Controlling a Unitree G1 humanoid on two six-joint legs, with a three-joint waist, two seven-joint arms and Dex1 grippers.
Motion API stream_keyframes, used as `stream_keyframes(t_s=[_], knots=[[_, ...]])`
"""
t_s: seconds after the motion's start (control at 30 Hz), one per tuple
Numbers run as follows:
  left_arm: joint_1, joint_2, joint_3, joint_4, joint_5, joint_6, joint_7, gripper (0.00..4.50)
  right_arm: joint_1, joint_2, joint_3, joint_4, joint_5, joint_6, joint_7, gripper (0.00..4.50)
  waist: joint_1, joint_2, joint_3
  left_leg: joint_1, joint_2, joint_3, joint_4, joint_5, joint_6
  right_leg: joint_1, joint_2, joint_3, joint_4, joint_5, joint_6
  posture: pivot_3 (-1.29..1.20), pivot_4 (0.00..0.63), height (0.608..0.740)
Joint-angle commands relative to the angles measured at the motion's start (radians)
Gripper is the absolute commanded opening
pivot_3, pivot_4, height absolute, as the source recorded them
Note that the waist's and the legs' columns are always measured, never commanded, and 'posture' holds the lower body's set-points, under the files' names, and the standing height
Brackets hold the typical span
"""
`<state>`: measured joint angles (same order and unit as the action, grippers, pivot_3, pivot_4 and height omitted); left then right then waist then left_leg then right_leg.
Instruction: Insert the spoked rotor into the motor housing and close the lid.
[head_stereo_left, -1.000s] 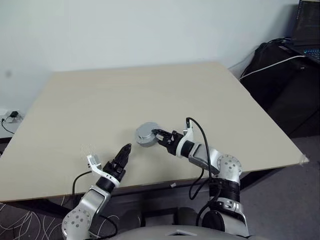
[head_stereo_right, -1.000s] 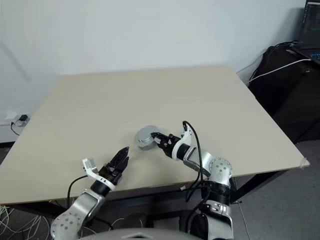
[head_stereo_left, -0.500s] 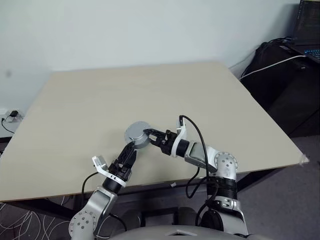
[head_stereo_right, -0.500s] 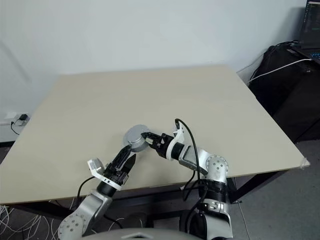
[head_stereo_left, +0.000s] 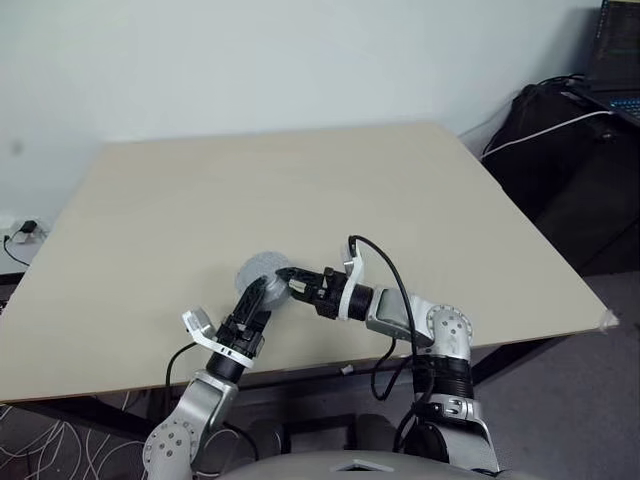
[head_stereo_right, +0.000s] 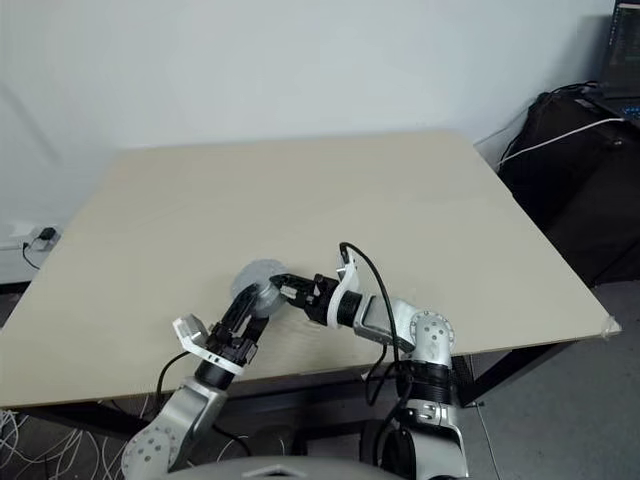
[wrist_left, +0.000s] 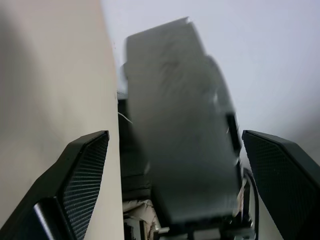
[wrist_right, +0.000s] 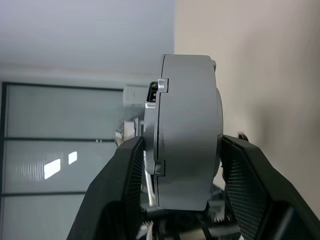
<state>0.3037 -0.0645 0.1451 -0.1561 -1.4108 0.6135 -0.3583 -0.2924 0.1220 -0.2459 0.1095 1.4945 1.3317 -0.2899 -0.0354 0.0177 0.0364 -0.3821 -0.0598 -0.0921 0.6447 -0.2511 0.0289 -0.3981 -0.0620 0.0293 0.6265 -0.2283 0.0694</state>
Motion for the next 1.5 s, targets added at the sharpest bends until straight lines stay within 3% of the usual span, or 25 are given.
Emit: stream_keyframes(t_s=[0.03,0.07,0.17,0.3,0.37,0.6,0.87,1.07,1.1,1.13,1.33,1.5], knots=[[-0.022,-0.091,-0.009,-0.004,-0.033,-0.019,-0.014,4.5,0.062,0.087,0.056,-0.022,0.083,-0.021,0.004,2.09,0.0,0.0,0.001,0.0,0.0,0.0,0.0,0.0,0.0,0.0,0.0,0.0,0.0,0.0,0.0,0.0,0.0,0.74],[-0.02,-0.092,-0.009,-0.004,-0.036,-0.023,-0.014,4.5,0.065,0.082,0.063,-0.024,0.09,-0.028,0.002,2.09,-0.001,0.0,0.001,0.0,0.0,0.001,0.0,0.0,0.0,0.0,0.0,0.0,0.0,0.0,0.0,0.0,0.0,0.74],[-0.016,-0.094,-0.011,-0.002,-0.042,-0.034,-0.014,3.94,0.072,0.073,0.072,-0.025,0.105,-0.053,-0.009,2.09,-0.001,0.0,0.001,-0.001,0.0,0.001,0.0,0.0,0.0,0.0,0.0,0.001,0.0,0.0,0.0,0.0,0.0,0.74],[-0.011,-0.093,-0.018,-0.003,-0.046,-0.042,-0.012,2.62,0.077,0.058,0.095,-0.028,0.132,-0.078,-0.02,2.09,0.0,-0.001,0.001,-0.001,0.0,0.001,0.0,0.0,0.0,0.0,0.0,0.001,0.0,0.0,0.0,0.0,0.0,0.74],[-0.009,-0.09,-0.021,-0.003,-0.051,-0.046,-0.009,2.23,0.079,0.049,0.109,-0.029,0.144,-0.094,-0.023,2.09,0.0,-0.001,0.001,-0.001,0.0,0.001,0.0,-0.001,0.001,0.0,0.0,0.0,-0.001,0.0,0.0,0.0,0.0,0.74],[-0.006,-0.089,-0.028,-0.002,-0.063,-0.059,-0.005,2.22,0.087,0.021,0.149,-0.039,0.173,-0.144,-0.025,2.09,0.0,-0.002,0.002,-0.001,0.001,0.002,0.0,-0.001,0.002,-0.001,0.0,0.001,-0.001,0.0,0.001,0.0,0.0,0.74],[-0.003,-0.101,-0.029,-0.003,-0.069,-0.097,0.002,2.22,0.096,-0.012,0.157,-0.098,0.087,-0.245,0.008,2.09,0.0,-0.003,0.003,-0.001,0.001,0.002,0.0,-0.001,0.002,-0.001,0.0,0.002,-0.001,0.0,0.001,0.0,0.0,0.74],[0.0,-0.098,-0.037,-0.009,-0.072,-0.114,0.005,2.13,0.121,-0.037,0.138,-0.116,0.083,-0.293,0.012,4.03,0.002,-0.003,0.003,-0.001,0.001,0.002,0.0,-0.001,0.002,-0.001,0.0,0.002,-0.001,0.0,0.001,0.0,0.0,0.74],[0.0,-0.099,-0.038,-0.012,-0.072,-0.116,0.008,2.13,0.129,-0.044,0.127,-0.121,0.084,-0.302,0.012,4.03,0.002,-0.003,0.003,-0.001,0.001,0.002,0.0,-0.001,0.002,-0.001,0.0,0.002,-0.001,0.0,0.001,0.0,0.0,0.74],[0.0,-0.099,-0.039,-0.015,-0.072,-0.119,0.011,2.13,0.135,-0.049,0.119,-0.126,0.085,-0.31,0.013,4.45,0.002,-0.003,0.003,-0.001,0.001,0.002,0.0,-0.001,0.002,-0.001,0.0,0.002,-0.001,0.0,0.001,0.0,0.0,0.74],[-0.049,-0.11,-0.013,-0.016,-0.03,-0.207,0.081,2.13,0.166,-0.119,0.134,-0.233,-0.009,-0.337,0.08,4.5,0.011,-0.004,0.003,-0.001,0.001,0.003,0.001,-0.002,0.002,-0.001,0.0,0.002,-0.001,0.0,0.001,0.0,0.0,0.74],[-0.188,-0.116,0.036,0.039,0.04,-0.349,0.2,2.13,0.198,-0.299,0.273,-0.39,-0.319,-0.398,0.279,4.5,0.023,-0.005,0.004,-0.001,0.001,0.003,0.003,-0.001,0.002,0.0,0.001,0.001,-0.001,0.0,0.002,0.0,0.0,0.74]])
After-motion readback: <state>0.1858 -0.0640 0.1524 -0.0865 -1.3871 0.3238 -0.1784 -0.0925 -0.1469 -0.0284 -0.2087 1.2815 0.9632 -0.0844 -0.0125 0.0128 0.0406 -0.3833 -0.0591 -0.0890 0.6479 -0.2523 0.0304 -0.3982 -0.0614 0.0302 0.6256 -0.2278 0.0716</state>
